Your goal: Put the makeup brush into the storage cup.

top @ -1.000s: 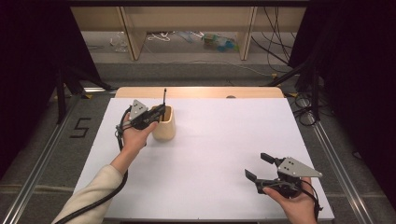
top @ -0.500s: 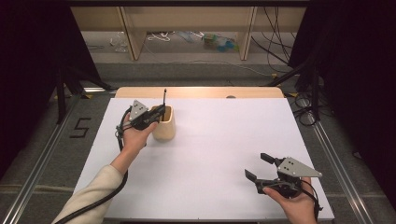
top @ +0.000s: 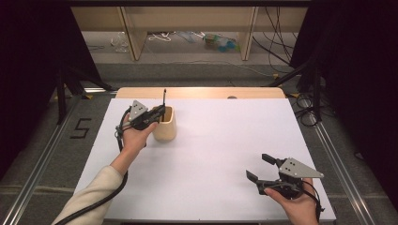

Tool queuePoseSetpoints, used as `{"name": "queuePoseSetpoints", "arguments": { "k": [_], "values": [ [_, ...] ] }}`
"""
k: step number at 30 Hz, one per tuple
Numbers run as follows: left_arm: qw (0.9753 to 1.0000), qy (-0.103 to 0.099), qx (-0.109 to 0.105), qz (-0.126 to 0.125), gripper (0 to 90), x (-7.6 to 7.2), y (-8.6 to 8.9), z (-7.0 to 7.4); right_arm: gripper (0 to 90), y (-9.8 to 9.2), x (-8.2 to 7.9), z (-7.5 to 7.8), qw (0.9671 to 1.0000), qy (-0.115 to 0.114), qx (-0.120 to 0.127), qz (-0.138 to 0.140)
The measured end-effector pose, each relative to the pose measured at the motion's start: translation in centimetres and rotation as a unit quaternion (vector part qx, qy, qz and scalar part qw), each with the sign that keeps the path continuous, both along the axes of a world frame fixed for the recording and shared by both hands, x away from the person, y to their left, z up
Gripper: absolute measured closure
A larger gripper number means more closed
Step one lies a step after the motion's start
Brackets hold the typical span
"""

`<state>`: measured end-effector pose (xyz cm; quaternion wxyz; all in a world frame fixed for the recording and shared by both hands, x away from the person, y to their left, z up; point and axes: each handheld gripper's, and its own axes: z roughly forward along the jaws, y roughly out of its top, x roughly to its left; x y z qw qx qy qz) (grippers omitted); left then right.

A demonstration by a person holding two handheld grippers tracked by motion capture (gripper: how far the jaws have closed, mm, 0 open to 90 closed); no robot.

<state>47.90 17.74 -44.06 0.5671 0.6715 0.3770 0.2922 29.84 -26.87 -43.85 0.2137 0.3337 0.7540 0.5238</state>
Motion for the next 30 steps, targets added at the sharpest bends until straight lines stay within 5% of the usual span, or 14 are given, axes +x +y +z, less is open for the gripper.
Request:
{"name": "queuePoseSetpoints", "arguments": {
  "k": [4,5,11,13,14,17,18,19,30],
  "values": [
    [1.0000,0.002,0.000,-0.001,83.2,0.0,0.0,0.0,18.6,0.0,0.0,0.0,1.0000,-0.003,0.002,-0.001],
    [1.0000,0.002,0.000,0.000,83.1,0.0,0.0,0.0,18.6,0.3,0.2,-0.2,0.9997,-0.010,0.020,0.004],
    [0.9999,0.007,-0.011,-0.007,78.1,0.1,0.0,0.0,18.6,0.1,0.1,-0.2,0.9999,-0.010,0.010,0.000],
    [0.9998,0.004,-0.012,-0.017,71.1,0.2,0.1,0.1,18.6,0.2,0.1,-0.2,0.9998,-0.006,0.019,0.007],
    [0.9997,-0.015,0.003,-0.020,64.7,0.4,0.4,0.4,18.6,0.2,0.1,-0.2,0.9999,-0.009,0.011,0.001],
    [0.9997,-0.012,-0.013,-0.019,55.1,0.2,0.3,0.6,18.6,0.2,0.1,-0.2,0.9999,-0.010,0.011,0.000],
    [0.9996,-0.017,-0.004,-0.023,50.4,0.3,0.4,0.8,18.6,0.2,0.1,-0.2,0.9999,-0.009,0.011,0.001],
    [0.9995,-0.006,-0.015,-0.026,37.8,0.2,0.3,0.9,18.6,0.2,0.1,-0.1,0.9999,-0.009,0.011,0.001],
    [0.9995,-0.010,0.007,-0.030,13.0,-0.5,0.2,2.2,18.6,0.0,0.0,0.0,1.0000,-0.001,-0.001,0.001]
  ]
}}
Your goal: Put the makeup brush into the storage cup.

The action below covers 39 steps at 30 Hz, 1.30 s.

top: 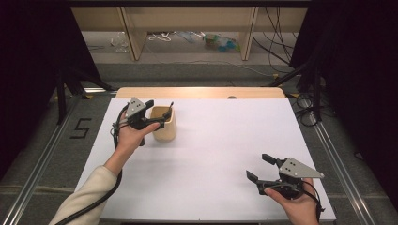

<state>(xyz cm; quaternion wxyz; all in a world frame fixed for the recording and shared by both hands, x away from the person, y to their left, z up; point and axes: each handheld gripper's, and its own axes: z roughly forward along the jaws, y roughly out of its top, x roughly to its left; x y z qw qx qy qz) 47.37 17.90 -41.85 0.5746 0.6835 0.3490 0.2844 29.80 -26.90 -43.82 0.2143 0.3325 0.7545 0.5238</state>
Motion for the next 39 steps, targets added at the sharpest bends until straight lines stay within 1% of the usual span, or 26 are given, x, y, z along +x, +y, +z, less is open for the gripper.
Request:
{"name": "queuePoseSetpoints", "arguments": {
  "k": [1,2,3,4,5,6,9,10,12,14,18,19,20,21,22,23,24,27,29,34,35,37,39],
  "values": [
    [1.0000,0.000,0.003,0.000,13.0,-0.1,0.0,0.1,18.6,0.0,0.0,0.0,1.0000,0.000,0.000,0.000],
    [1.0000,0.002,0.007,-0.004,11.7,-0.3,0.0,0.2,18.6,0.1,0.3,-0.2,0.9997,-0.021,0.013,0.004],
    [1.0000,0.002,0.007,-0.004,11.5,-0.3,0.0,0.2,18.6,0.1,0.3,-0.2,0.9997,-0.021,0.013,0.004],
    [0.9999,0.001,0.009,-0.007,11.4,-0.5,0.0,0.4,18.6,0.0,0.1,0.0,0.9999,-0.011,-0.001,0.000],
    [0.9999,0.001,0.009,-0.007,11.3,-0.5,0.0,0.4,18.6,0.0,0.1,0.0,0.9999,-0.011,-0.001,0.000],
    [0.9999,0.001,0.004,-0.010,11.1,-0.8,0.0,0.6,18.6,0.0,0.0,0.0,1.0000,-0.002,0.000,0.000],
    [0.9999,0.000,-0.001,-0.016,11.5,-1.1,0.2,0.7,18.6,0.0,0.0,0.0,1.0000,-0.003,0.000,0.000],
    [0.9998,-0.003,-0.004,-0.020,11.6,-1.5,0.3,0.9,18.6,0.0,0.0,0.0,1.0000,-0.001,0.001,0.001],
    [0.9997,-0.002,-0.007,-0.021,11.6,-1.7,0.4,0.9,18.6,0.0,0.0,0.0,1.0000,-0.002,0.000,0.001],
    [0.9996,-0.003,-0.006,-0.026,11.4,-2.4,0.7,1.1,18.5,0.0,0.0,0.0,1.0000,-0.002,0.001,0.001],
    [0.9994,-0.008,-0.002,-0.032,11.5,-3.0,1.1,1.4,18.6,0.0,0.0,0.0,1.0000,-0.001,0.001,0.001],
    [0.9994,-0.008,-0.006,-0.033,11.5,-3.2,1.1,1.4,18.6,0.0,0.1,0.0,0.9999,-0.012,-0.002,0.000],
    [0.9992,-0.014,0.001,-0.036,11.5,-3.4,1.3,1.5,18.6,0.0,0.1,0.0,0.9999,-0.016,-0.001,-0.001],
    [0.9993,-0.008,-0.005,-0.036,11.4,-3.7,1.4,1.5,18.6,0.2,0.3,-0.2,0.9996,-0.025,0.013,0.003],
    [0.9992,-0.011,-0.002,-0.038,11.3,-3.9,1.5,1.6,18.6,0.2,0.2,-0.2,0.9997,-0.022,0.008,0.001],
    [0.9991,-0.014,0.001,-0.041,11.3,-4.1,1.7,1.6,18.6,0.2,0.2,-0.2,0.9997,-0.022,0.008,0.001],
    [0.9991,-0.014,-0.001,-0.041,11.2,-4.6,1.9,1.6,18.6,0.1,0.2,-0.1,0.9998,-0.019,0.005,0.000],
    [0.9990,-0.016,-0.002,-0.043,11.2,-5.0,2.2,1.7,18.6,0.1,0.2,-0.1,0.9998,-0.020,0.005,0.000],
    [0.9990,-0.015,-0.005,-0.043,11.3,-5.4,2.5,1.7,18.6,0.2,0.1,-0.1,0.9999,-0.010,0.007,0.000],
    [0.9987,-0.019,-0.004,-0.046,11.3,-6.3,3.2,1.7,18.6,0.2,0.1,-0.1,0.9999,-0.009,0.006,0.000],
    [0.9986,-0.022,-0.004,-0.047,11.3,-6.7,3.3,1.7,18.6,0.2,0.1,-0.1,0.9999,-0.008,0.006,0.000],
    [0.9986,-0.022,-0.002,-0.048,11.3,-6.9,3.4,1.8,18.6,0.2,0.1,-0.1,0.9999,-0.009,0.006,0.000],
    [0.9985,-0.023,-0.004,-0.048,11.4,-7.3,3.6,1.8,18.6,0.2,0.1,-0.1,1.0000,-0.007,0.004,0.000]
  ]
}}
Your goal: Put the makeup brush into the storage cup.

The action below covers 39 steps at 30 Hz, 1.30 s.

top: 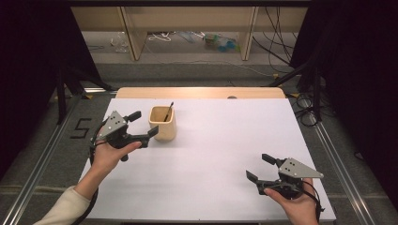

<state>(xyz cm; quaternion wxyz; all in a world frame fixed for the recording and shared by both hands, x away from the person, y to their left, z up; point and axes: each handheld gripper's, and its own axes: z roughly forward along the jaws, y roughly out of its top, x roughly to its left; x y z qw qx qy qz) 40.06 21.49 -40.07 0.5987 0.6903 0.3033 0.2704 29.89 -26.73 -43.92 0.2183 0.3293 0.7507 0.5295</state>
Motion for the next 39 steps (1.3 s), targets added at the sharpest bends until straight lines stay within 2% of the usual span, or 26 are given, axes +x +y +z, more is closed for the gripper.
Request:
{"name": "queuePoseSetpoints", "arguments": {
  "k": [3,14,16,18,21,22,26,31,32,35,39],
  "values": [
    [1.0000,-0.007,0.006,-0.003,11.5,-0.6,0.5,0.0,18.6,0.0,0.0,0.0,1.0000,-0.002,0.002,0.000],
    [1.0000,-0.002,-0.002,-0.006,11.5,-1.8,1.0,-0.5,18.6,0.1,0.0,0.0,1.0000,-0.001,0.002,-0.002],
    [0.9999,-0.006,0.005,-0.008,11.5,-2.0,1.1,-0.4,18.6,0.0,0.0,0.0,1.0000,-0.001,0.001,-0.001],
    [0.9999,-0.005,-0.002,-0.009,11.5,-2.2,1.1,-0.5,18.6,0.0,0.0,0.0,1.0000,0.000,0.001,-0.002],
    [0.9999,-0.010,0.000,-0.012,11.5,-2.6,1.2,-0.4,18.5,0.0,0.0,0.0,1.0000,0.000,0.000,-0.001],
    [0.9999,-0.009,-0.002,-0.012,11.5,-2.8,1.3,-0.5,18.6,0.0,0.1,0.0,0.9999,-0.010,-0.002,-0.002],
    [0.9998,-0.011,-0.006,-0.015,11.5,-3.5,1.4,-0.4,18.5,0.0,0.1,0.0,1.0000,-0.007,-0.001,-0.002],
    [0.9994,-0.016,-0.002,-0.030,11.9,-4.6,1.5,-0.4,18.5,0.0,0.0,0.0,1.0000,0.000,0.000,-0.003],
    [0.9993,-0.013,-0.009,-0.033,12.0,-4.8,1.5,-0.5,18.5,0.0,0.0,0.0,1.0000,-0.001,0.000,-0.003],
    [0.9988,-0.018,-0.010,-0.043,12.0,-5.3,1.6,-0.4,18.5,0.0,0.0,0.0,1.0000,0.000,0.000,-0.003],
    [0.9983,-0.020,-0.015,-0.052,12.2,-6.2,1.7,-0.6,18.5,0.0,0.1,0.0,0.9999,-0.012,-0.001,-0.002]
  ]
}}
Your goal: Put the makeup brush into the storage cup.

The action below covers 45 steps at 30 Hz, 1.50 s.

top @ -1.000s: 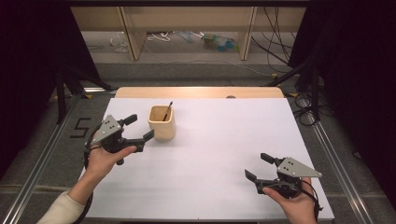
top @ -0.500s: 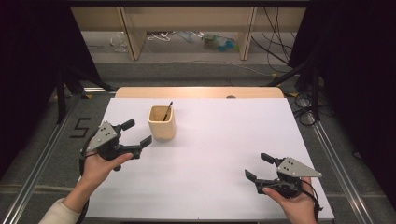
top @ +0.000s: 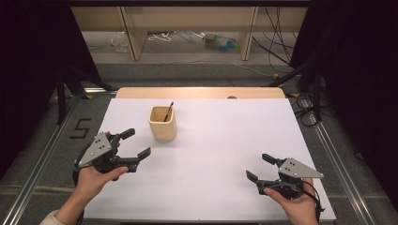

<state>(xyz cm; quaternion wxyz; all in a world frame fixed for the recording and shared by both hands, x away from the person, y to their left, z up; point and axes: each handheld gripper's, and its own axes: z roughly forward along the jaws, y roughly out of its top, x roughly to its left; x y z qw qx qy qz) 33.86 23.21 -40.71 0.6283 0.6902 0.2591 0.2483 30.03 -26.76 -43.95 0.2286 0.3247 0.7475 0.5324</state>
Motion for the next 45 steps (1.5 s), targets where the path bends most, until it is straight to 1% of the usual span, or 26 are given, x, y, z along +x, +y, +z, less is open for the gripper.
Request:
{"name": "queuePoseSetpoints", "arguments": {
  "k": [2,4,5,7,9,10,13,18,19,20,22,25,26,27,28,29,31,33,34,35,36,38,40,41,42,45],
  "values": [
    [1.0000,0.000,-0.001,-0.002,12.2,-0.1,0.1,-0.1,18.5,0.0,0.0,0.0,1.0000,-0.001,-0.001,0.000],
    [1.0000,0.004,-0.006,-0.004,12.4,-0.5,0.1,-0.3,18.6,0.0,-0.1,0.0,1.0000,0.006,0.000,0.000],
    [0.9999,0.006,-0.007,-0.005,12.4,-0.7,0.2,-0.3,18.6,0.1,-0.2,0.1,0.9999,0.015,0.003,-0.001],
    [1.0000,0.001,-0.005,-0.008,12.4,-0.9,0.3,-0.4,18.6,0.1,-0.1,0.0,0.9999,0.012,0.001,-0.001],
    [0.9999,0.004,-0.008,-0.009,12.4,-1.3,0.4,-0.5,18.5,0.0,0.0,0.0,1.0000,0.001,-0.001,-0.001],
    [0.9999,0.004,-0.011,-0.010,12.5,-1.5,0.4,-0.5,18.5,0.0,0.0,0.0,1.0000,0.001,-0.001,-0.001],
    [0.9999,-0.002,-0.008,-0.014,12.4,-2.0,0.6,-0.6,18.5,0.1,-0.1,0.1,0.9999,0.015,0.003,-0.002],
    [0.9997,0.001,-0.011,-0.021,12.2,-2.9,0.7,-0.9,18.6,0.1,-0.1,0.0,0.9999,0.011,0.002,-0.003],
    [0.9997,0.001,-0.010,-0.022,12.2,-3.0,0.7,-1.0,18.5,0.2,0.0,-0.1,0.9999,0.011,0.009,-0.001],
    [0.9997,0.002,-0.012,-0.023,12.2,-3.1,0.6,-1.2,18.6,0.2,0.0,-0.1,0.9999,0.011,0.011,0.000],
    [0.9996,0.005,-0.013,-0.026,12.2,-3.3,0.5,-1.4,18.5,0.1,-0.1,0.0,0.9999,0.012,0.004,-0.003],
    [0.9995,0.007,-0.010,-0.031,12.3,-3.7,0.2,-1.7,18.5,0.1,0.0,-0.1,0.9999,0.013,0.003,-0.004],
    [0.9993,0.012,-0.013,-0.032,12.3,-3.8,0.0,-1.9,18.6,0.1,0.0,-0.1,0.9999,0.012,0.003,-0.005],
    [0.9993,0.013,-0.010,-0.034,12.3,-3.9,-0.1,-2.0,18.5,0.0,-0.1,0.0,0.9998,0.020,-0.009,-0.005],
    [0.9992,0.015,-0.010,-0.036,12.3,-3.9,-0.2,-2.1,18.6,0.0,0.1,0.0,0.9999,0.004,-0.009,-0.006],
    [0.9991,0.018,-0.011,-0.036,12.3,-3.9,-0.3,-2.2,18.6,0.0,0.1,0.0,0.9999,0.004,-0.009,-0.006],
    [0.9990,0.021,-0.011,-0.037,12.3,-4.0,-0.4,-2.3,18.5,0.0,-0.1,0.0,0.9998,0.019,-0.005,-0.004],
    [0.9988,0.025,-0.011,-0.040,12.4,-4.0,-0.6,-2.5,18.6,0.0,-0.1,0.0,0.9998,0.018,-0.006,-0.004],
    [0.9987,0.025,-0.013,-0.043,12.5,-4.0,-0.7,-2.6,18.6,0.1,0.2,-0.2,1.0000,0.001,0.004,0.001],
    [0.9987,0.029,-0.008,-0.042,12.5,-4.1,-0.7,-2.7,18.6,0.1,0.2,-0.2,1.0000,0.001,0.004,0.001],
    [0.9985,0.031,-0.007,-0.045,12.8,-4.1,-0.9,-2.8,18.5,0.1,0.0,-0.1,0.9999,0.014,0.002,-0.001],
    [0.9982,0.036,-0.007,-0.048,12.9,-4.1,-1.1,-3.1,18.6,0.0,0.0,-0.1,0.9998,0.019,0.002,-0.001],
    [0.9979,0.042,-0.003,-0.050,13.1,-4.0,-1.2,-3.3,18.6,0.1,0.0,-0.2,0.9999,0.015,0.002,-0.001],
    [0.9977,0.045,-0.002,-0.051,13.3,-3.9,-1.3,-3.5,18.5,0.1,0.1,-0.2,0.9999,0.016,0.003,-0.001],
    [0.9976,0.046,0.003,-0.051,13.5,-3.9,-1.3,-3.6,18.5,0.0,0.1,-0.2,0.9998,0.019,-0.002,-0.002],
    [0.9973,0.052,0.004,-0.053,14.2,-3.8,-1.4,-3.8,18.6,0.0,0.2,-0.2,0.9999,0.017,0.000,-0.003]
  ]
}}
